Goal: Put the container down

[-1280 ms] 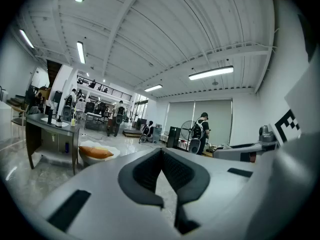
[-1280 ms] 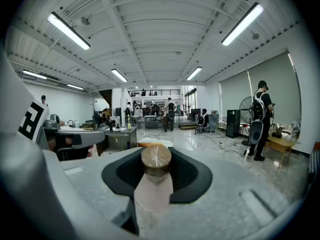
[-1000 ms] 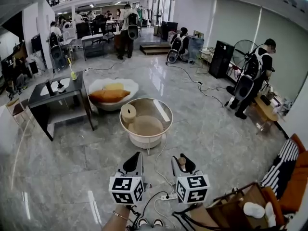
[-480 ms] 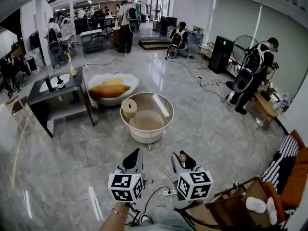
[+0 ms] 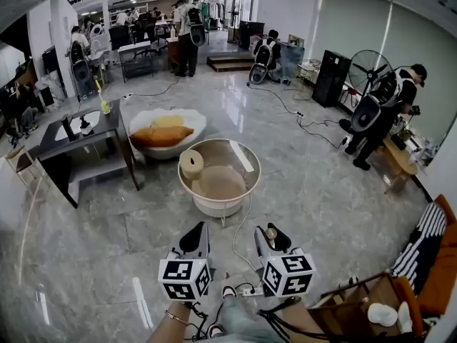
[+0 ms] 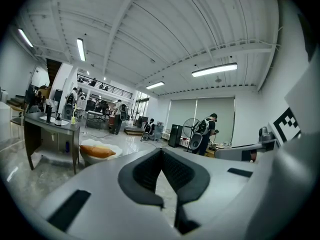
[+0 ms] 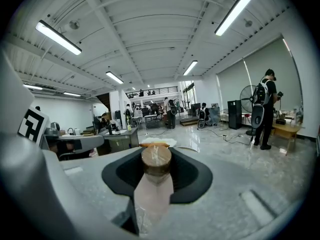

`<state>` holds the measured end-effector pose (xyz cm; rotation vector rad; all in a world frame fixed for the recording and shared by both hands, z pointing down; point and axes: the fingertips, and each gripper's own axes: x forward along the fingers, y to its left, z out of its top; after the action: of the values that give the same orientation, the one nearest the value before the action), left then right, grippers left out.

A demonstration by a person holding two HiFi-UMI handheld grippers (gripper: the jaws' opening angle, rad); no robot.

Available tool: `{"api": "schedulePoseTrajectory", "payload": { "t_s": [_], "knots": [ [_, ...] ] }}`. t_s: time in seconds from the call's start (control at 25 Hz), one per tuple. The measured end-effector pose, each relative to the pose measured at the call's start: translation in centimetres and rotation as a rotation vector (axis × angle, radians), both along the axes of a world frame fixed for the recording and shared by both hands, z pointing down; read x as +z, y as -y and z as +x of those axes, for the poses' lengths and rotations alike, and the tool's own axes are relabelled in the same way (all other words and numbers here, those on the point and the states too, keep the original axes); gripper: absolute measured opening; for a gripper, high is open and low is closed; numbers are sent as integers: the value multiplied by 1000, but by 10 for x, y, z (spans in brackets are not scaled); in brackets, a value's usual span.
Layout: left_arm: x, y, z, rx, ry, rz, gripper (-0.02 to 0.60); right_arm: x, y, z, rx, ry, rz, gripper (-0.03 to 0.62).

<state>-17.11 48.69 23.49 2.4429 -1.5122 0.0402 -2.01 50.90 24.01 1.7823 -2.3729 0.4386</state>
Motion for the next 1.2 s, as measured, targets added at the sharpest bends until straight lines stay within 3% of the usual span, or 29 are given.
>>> {"api": "schedulePoseTrajectory", "payload": {
  "t_s": [0.72, 1.2],
  "knots": [
    [-12, 174, 40, -35, -3, 5, -5, -7, 175, 45, -29, -40, -13, 132],
    [1, 243, 54, -54, 30, -20, -5, 4, 247, 76, 5, -5, -27, 132]
  ]
}}
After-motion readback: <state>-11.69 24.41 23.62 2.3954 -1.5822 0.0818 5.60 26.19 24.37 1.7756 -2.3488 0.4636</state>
